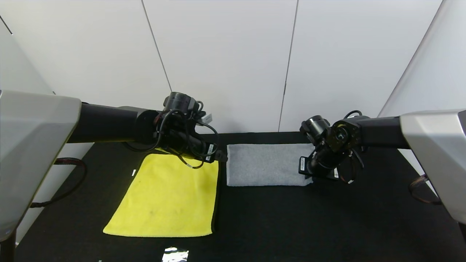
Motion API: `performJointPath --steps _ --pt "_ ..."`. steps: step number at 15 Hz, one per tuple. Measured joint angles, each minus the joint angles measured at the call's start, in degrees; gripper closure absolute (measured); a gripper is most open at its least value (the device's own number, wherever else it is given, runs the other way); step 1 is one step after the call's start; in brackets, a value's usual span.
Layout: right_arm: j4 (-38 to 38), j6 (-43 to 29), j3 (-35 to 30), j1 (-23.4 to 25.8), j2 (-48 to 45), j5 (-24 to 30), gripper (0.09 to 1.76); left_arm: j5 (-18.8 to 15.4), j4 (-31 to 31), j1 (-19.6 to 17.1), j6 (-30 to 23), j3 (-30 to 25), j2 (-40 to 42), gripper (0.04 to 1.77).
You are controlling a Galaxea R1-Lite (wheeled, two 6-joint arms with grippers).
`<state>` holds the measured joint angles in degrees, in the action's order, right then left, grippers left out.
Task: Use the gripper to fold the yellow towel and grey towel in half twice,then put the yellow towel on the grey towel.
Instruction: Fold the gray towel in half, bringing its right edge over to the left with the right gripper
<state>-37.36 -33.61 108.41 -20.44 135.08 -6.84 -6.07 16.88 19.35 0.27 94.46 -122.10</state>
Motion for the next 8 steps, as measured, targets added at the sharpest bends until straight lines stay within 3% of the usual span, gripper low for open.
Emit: performJointPath --steps 8 --pt "-3.4 2.3 0.4 -1.2 -1.1 -10.0 1.62 0.0 0.0 -0.1 -0.1 0.0 0.1 0.09"
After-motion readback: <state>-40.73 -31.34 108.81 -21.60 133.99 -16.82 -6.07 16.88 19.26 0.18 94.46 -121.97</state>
